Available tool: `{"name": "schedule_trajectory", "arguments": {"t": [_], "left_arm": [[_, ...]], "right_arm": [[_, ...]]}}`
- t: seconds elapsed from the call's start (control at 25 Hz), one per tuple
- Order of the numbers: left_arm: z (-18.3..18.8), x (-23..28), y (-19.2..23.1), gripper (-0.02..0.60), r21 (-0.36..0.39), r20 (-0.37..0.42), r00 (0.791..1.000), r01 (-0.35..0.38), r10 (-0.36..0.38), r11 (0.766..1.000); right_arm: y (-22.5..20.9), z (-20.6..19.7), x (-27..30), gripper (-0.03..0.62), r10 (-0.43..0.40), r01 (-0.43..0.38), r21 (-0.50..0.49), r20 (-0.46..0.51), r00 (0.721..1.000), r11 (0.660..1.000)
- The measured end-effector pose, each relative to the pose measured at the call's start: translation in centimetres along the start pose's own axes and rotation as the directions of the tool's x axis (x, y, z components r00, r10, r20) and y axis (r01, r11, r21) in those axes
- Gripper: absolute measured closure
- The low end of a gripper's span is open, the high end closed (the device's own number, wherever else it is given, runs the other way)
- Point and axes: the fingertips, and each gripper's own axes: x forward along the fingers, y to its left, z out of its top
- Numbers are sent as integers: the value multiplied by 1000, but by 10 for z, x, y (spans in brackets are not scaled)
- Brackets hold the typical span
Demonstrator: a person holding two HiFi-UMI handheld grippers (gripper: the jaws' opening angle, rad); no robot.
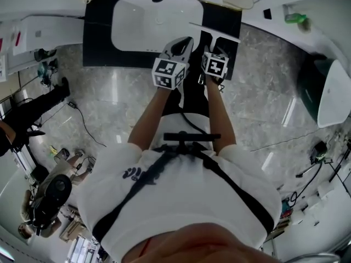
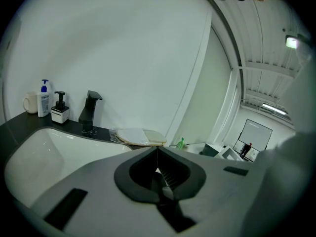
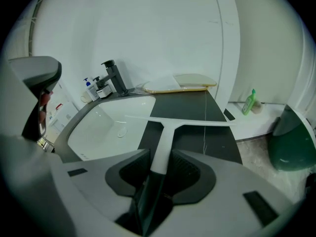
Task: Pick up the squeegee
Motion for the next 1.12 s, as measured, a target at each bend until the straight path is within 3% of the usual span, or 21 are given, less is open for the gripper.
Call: {"name": "schedule_trajectory", "arguments": {"t": [0.2, 0.36, 0.52, 0.68, 0.84, 1.12], "left_arm": [[1, -5, 5, 572, -14, 3, 1000, -10, 10, 1000], [8, -13, 12, 572, -17, 9, 1000, -26, 26, 1000], [23, -24, 18, 572, -1, 42, 999, -28, 28, 1000], [50, -43, 22, 572, 2, 102, 994, -37, 36, 999], [83, -65, 24, 572, 15, 121, 989, -87, 84, 996], [163, -115, -4, 572, 107, 284, 957, -89, 55, 990]], "right_arm": [[-3, -2, 3, 474, -37, 37, 18, 1, 999, 999], [0, 2, 0, 493, -14, 15, -10, 16, 1000, 1000], [10, 25, -22, 494, 9, -7, -21, 104, 995, 1000], [34, 64, -61, 494, 40, -28, -51, 234, 971, 998], [62, 112, -119, 494, 81, -41, -109, 396, 915, 993], [99, 183, -234, 494, 156, -79, -146, 646, 747, 986]]}}
